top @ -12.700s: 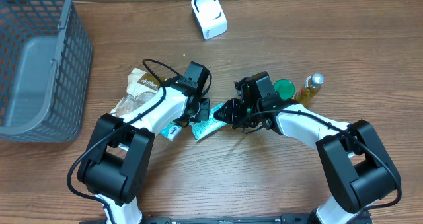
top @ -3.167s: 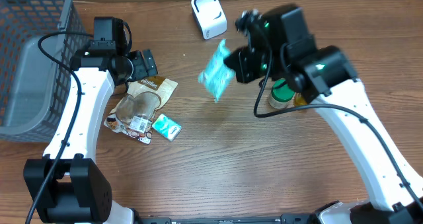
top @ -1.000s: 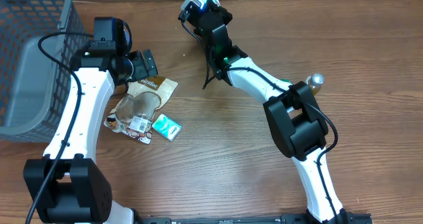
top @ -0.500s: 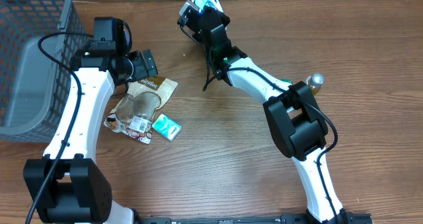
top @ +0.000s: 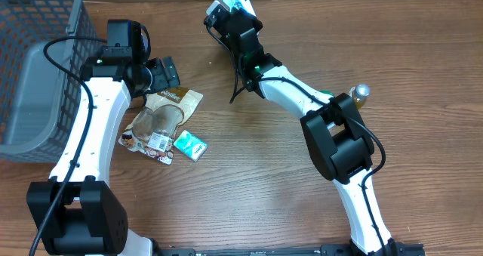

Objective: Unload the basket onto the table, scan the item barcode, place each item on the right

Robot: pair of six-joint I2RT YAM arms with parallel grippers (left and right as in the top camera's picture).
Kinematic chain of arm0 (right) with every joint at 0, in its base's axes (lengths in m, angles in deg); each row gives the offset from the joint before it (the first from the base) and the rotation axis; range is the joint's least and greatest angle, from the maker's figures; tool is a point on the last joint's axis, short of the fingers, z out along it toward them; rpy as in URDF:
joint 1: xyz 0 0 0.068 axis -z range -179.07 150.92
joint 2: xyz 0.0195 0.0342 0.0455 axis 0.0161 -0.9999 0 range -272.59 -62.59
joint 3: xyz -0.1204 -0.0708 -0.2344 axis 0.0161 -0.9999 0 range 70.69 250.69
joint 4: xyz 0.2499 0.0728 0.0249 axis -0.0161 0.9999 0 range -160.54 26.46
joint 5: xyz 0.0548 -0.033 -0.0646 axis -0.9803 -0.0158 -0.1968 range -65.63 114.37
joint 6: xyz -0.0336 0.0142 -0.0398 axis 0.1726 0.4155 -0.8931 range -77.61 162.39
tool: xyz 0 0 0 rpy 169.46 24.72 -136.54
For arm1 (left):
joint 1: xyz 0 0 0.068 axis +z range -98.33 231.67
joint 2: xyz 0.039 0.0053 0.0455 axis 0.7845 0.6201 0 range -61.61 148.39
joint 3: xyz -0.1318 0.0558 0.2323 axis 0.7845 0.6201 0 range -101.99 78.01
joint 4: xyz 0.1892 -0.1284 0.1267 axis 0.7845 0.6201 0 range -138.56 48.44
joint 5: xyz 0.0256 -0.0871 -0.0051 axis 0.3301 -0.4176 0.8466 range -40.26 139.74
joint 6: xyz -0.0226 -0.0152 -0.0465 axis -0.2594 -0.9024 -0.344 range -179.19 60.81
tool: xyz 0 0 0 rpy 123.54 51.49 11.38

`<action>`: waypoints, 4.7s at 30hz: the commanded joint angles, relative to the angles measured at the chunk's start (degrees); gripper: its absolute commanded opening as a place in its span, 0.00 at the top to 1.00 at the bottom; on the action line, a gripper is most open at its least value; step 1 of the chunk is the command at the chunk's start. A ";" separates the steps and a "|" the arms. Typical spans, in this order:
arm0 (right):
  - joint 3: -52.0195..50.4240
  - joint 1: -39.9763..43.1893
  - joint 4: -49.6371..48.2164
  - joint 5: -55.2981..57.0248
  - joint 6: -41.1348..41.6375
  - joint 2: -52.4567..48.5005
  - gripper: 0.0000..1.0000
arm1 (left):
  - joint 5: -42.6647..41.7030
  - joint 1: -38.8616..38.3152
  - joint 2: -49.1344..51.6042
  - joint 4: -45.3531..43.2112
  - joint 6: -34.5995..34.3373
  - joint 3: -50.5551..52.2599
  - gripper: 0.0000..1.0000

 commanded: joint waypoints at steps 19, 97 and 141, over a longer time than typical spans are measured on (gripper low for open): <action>0.66 5.09 67.49 -42.05 36.11 24.63 0.96 | 0.20 0.17 0.61 0.11 0.22 0.37 0.00; -22.45 -7.72 61.79 -17.49 87.62 22.64 0.96 | 0.20 0.17 0.61 0.11 0.22 0.37 0.00; -22.36 0.55 69.85 -14.14 88.43 18.80 0.96 | 0.20 0.17 0.61 0.11 0.22 0.37 0.00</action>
